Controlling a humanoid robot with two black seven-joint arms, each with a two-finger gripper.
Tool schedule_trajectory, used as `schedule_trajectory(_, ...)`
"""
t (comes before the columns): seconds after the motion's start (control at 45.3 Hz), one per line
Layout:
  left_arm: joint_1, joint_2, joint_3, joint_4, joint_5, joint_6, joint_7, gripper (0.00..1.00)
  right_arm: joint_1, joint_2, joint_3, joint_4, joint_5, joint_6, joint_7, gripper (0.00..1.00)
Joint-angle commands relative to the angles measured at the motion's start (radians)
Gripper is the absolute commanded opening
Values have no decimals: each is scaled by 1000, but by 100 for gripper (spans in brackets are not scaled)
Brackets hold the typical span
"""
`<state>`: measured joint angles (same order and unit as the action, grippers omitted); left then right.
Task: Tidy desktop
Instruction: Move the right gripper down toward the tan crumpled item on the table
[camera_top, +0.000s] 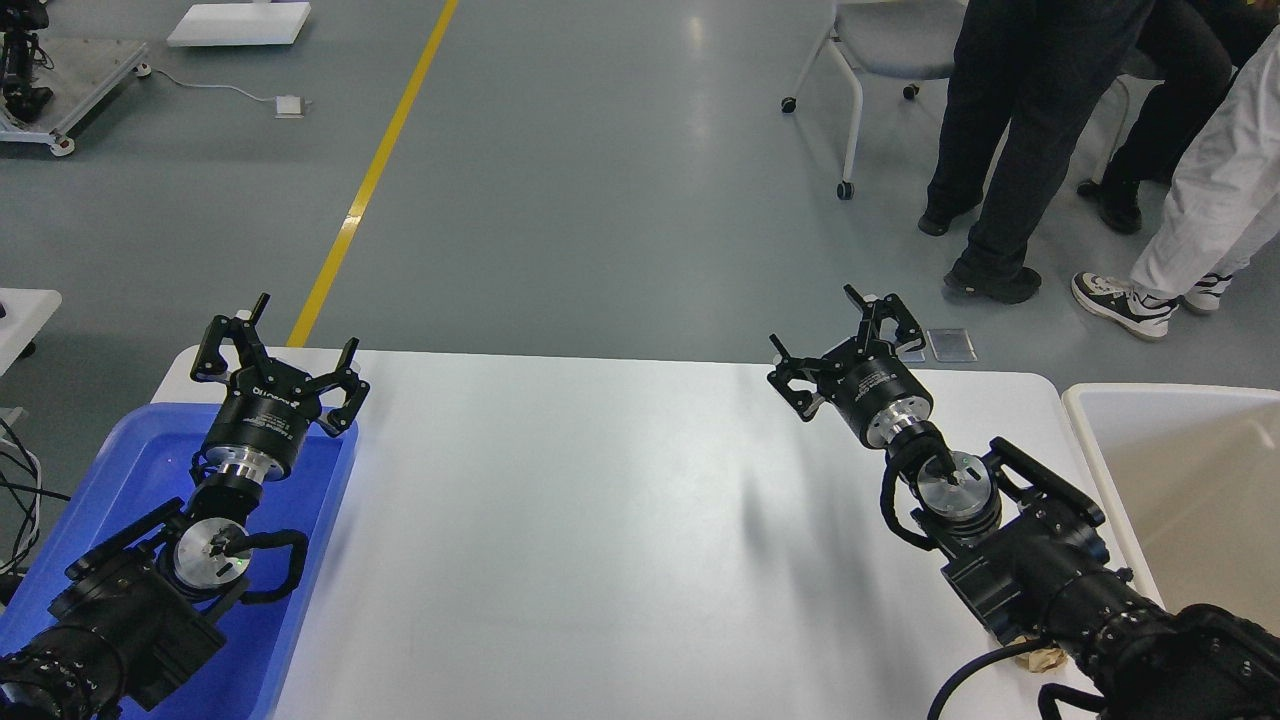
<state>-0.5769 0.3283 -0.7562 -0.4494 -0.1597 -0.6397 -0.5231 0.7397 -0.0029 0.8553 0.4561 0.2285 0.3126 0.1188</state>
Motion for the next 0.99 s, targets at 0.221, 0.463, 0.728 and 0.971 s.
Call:
schedule_trajectory(0.221,0,0,0,0,0,0,0,100,-6,3,-27,7,-12,0,4,100)
schedule_trajectory(0.463,0,2,0,0,0,0,0,100,-23,-20,-28,15,-95,5,4,100)
schedule_trajectory(0.728,0,2,0,0,-1,0,0,100,-46,-190,-25,186,-123,37,4,100)
schedule_trajectory(0.971,0,2,0,0,0,0,0,100,-86,-462,-28,435,-231,45,1,100)
